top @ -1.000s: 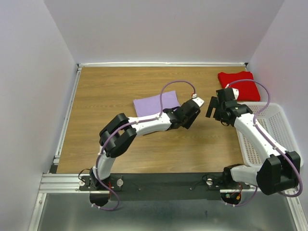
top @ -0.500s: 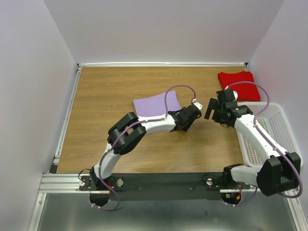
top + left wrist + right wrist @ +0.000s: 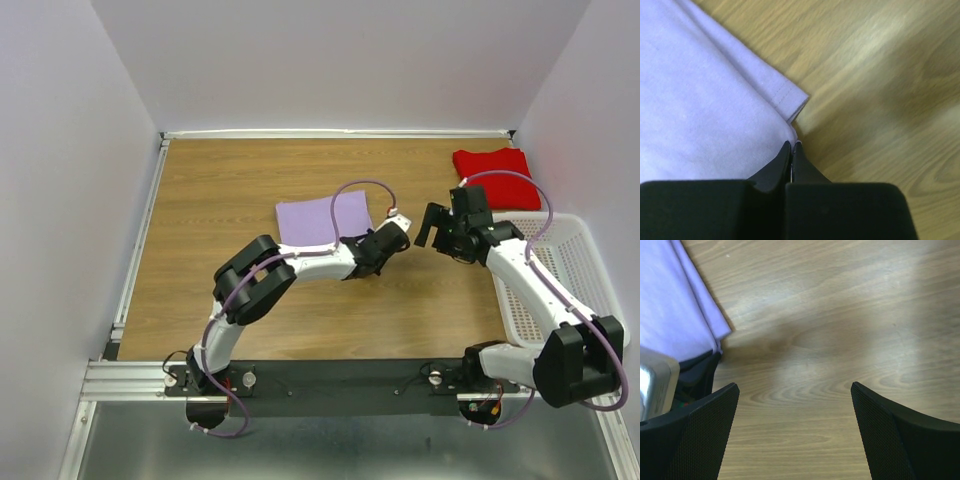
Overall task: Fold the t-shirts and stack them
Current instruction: Neatly place the folded tshirt to the corner
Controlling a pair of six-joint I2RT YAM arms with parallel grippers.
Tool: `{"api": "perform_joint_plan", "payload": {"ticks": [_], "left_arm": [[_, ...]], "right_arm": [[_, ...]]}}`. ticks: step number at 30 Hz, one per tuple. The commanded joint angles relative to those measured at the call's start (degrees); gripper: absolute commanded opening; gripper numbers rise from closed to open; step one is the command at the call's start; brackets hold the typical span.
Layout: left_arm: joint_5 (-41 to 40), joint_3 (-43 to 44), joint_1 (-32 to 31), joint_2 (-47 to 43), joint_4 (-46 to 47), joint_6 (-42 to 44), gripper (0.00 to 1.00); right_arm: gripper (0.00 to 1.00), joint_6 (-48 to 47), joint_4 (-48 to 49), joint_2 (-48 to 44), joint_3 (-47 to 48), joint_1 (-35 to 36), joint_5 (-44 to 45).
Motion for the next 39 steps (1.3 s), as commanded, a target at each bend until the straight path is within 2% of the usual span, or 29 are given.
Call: {"api": "perform_joint_plan", "payload": {"ticks": [1,10,16,23,31,39], "left_arm": [[0.9,-5.12,0.76,-6.15,0.19,-1.5,0.0],[3.37,-12.16,1.37,-13.98,3.44,-4.4,0.0],[4.24,-14.1,1.55,-16.36,4.23,-5.02,0.0],[4.95,-14.98,1.55,-18.38,5.2,-5.81,0.0],[5.65,-15.5,1.64,-19.79,5.46,-6.42,0.0],[6.7,-16.56,1.64,-21.63,6.08,-7.39,0.0]], "right_arm": [[1.0,1.5,4.55,2.32,-0.33,-0.51,-3.92],[0.99,8.35,15.7,9.18,-2.7,-2.01,-15.85],[0.98,13.35,27.39,14.63,-5.95,-2.53,-26.92],[0.98,17.49,35.49,23.42,-5.96,-2.27,-33.35],[0.92,20.92,43.84,33.88,-3.23,3.7,-35.47],[0.83,23.03,45.35,42.67,3.96,10.12,-33.45]]}}
